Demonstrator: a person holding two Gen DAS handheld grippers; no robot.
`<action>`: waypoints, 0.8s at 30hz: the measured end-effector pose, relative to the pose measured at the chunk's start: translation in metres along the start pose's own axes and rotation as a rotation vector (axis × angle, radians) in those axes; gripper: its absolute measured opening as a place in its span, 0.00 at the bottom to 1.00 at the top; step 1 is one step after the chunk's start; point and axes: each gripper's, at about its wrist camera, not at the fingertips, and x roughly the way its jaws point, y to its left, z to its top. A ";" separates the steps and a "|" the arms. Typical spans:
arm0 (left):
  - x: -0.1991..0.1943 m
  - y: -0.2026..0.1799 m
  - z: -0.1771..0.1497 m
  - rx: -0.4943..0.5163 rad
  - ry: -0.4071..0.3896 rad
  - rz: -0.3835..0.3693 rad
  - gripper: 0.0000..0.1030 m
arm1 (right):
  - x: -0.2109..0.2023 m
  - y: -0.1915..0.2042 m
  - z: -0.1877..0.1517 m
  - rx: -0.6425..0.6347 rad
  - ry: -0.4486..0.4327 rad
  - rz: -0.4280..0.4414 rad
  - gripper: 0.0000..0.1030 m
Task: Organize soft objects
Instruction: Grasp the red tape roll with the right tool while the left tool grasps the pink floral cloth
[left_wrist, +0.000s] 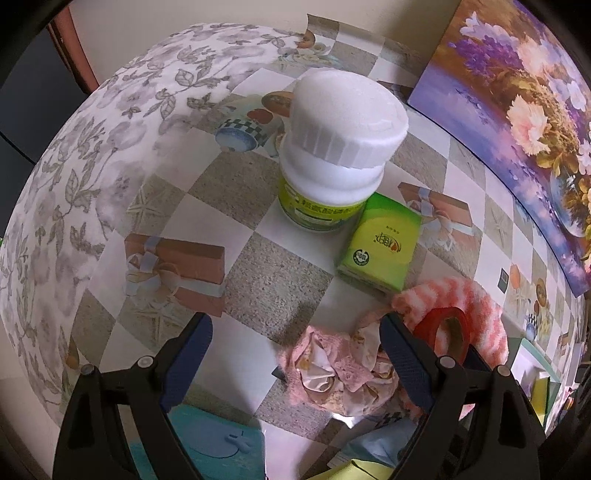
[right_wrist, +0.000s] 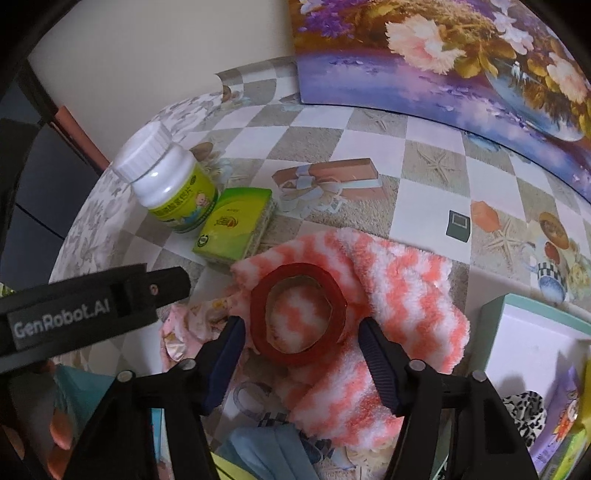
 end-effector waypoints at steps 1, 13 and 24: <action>0.001 0.000 0.000 0.000 0.002 -0.002 0.89 | 0.000 0.000 0.000 0.002 -0.002 0.005 0.54; 0.000 -0.014 -0.006 0.032 0.016 -0.033 0.89 | -0.027 -0.007 0.006 0.028 -0.016 0.033 0.51; 0.012 -0.032 -0.013 0.100 0.070 -0.028 0.76 | -0.067 -0.025 0.015 0.021 -0.045 -0.028 0.50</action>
